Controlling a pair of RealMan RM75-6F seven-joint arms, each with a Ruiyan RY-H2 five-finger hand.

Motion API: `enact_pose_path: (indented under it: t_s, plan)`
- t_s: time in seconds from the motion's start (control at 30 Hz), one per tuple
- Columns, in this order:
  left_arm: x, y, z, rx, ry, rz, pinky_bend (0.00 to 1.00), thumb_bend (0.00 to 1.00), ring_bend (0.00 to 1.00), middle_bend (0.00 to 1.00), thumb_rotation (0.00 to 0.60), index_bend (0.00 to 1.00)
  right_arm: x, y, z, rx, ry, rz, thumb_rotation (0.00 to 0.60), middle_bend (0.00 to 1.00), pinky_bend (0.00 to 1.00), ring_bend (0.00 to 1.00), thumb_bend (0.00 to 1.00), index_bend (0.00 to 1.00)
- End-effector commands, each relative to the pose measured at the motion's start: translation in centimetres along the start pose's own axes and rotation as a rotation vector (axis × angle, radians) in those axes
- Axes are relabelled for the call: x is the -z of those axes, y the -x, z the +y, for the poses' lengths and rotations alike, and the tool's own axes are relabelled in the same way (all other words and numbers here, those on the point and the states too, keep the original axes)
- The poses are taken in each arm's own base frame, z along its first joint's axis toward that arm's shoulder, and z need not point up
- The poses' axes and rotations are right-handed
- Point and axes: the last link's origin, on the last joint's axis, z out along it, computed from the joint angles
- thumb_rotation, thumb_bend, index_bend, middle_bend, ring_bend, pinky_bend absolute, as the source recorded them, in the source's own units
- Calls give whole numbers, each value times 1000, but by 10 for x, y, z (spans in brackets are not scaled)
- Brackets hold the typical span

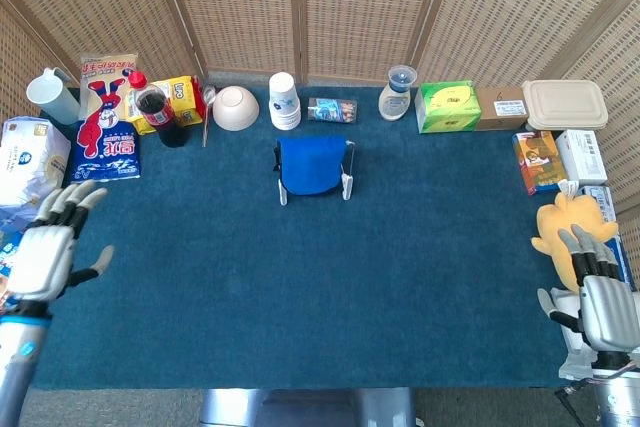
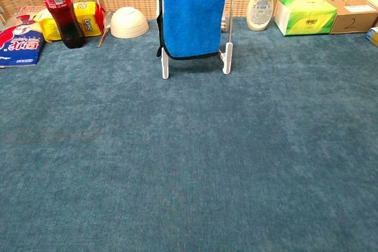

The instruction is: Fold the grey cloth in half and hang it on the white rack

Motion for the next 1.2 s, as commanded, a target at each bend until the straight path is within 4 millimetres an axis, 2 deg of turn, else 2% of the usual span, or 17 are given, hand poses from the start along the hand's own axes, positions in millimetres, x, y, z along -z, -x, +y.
enact_pose_path:
  t_s: [0.03,0.13,0.27,0.43,0.7,1.2]
  plan:
    - [45,-3,-28,-14,-73,5,0,36,0,44,600,127,-3,1,-4,30,-20,5,600,26,0,0,308,34]
    - [77,1,-45,4,-159,22,0,36,0,43,600,134,-3,7,-8,40,-40,-3,600,28,0,0,309,42]
    - [104,7,-58,-18,-216,12,0,37,0,44,600,164,-2,16,-10,45,-46,-22,600,33,0,0,310,50]
    - [122,9,-69,-32,-255,30,0,37,0,45,600,164,-2,22,-13,58,-53,-26,600,34,0,0,308,51]
    - [130,11,-78,-24,-274,50,0,38,0,55,600,171,0,23,-14,64,-60,-17,600,40,0,0,310,71]
    - [114,2,-76,-22,-191,92,0,37,0,67,600,188,13,13,2,57,-14,7,600,73,0,0,309,71]
